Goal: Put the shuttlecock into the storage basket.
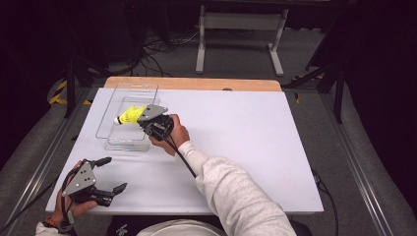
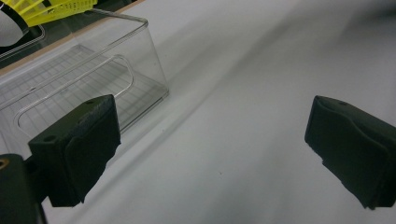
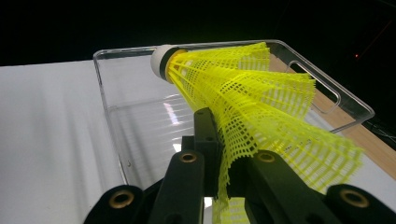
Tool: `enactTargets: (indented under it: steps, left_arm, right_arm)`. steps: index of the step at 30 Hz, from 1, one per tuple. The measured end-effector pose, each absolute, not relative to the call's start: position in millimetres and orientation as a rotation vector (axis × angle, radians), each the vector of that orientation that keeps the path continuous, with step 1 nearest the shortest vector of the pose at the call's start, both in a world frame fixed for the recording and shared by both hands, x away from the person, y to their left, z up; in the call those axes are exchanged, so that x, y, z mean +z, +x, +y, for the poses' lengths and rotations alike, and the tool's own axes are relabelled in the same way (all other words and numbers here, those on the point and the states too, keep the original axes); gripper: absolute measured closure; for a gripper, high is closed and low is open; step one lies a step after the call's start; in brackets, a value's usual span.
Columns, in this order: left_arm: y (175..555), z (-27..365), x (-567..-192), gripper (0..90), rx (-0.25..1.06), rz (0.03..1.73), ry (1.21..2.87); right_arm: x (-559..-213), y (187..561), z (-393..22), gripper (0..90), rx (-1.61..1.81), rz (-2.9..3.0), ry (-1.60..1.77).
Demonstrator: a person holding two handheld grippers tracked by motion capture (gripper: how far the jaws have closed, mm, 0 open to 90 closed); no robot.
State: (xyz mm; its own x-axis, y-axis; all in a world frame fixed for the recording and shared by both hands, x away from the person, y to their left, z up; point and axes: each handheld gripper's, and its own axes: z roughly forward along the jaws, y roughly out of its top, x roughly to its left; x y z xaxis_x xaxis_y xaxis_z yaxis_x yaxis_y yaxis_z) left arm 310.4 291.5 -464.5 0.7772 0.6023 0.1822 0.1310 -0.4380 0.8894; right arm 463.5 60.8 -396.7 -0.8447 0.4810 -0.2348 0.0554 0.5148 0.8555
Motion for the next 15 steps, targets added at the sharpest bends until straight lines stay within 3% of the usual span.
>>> enactTargets:
  steps: [15]
  left_arm:
    - [310.1,291.3,-464.9,4.4,0.597,0.549,1.977]
  right_arm:
    - [-403.0,462.0,75.8,87.6,1.261,2.357,0.402]
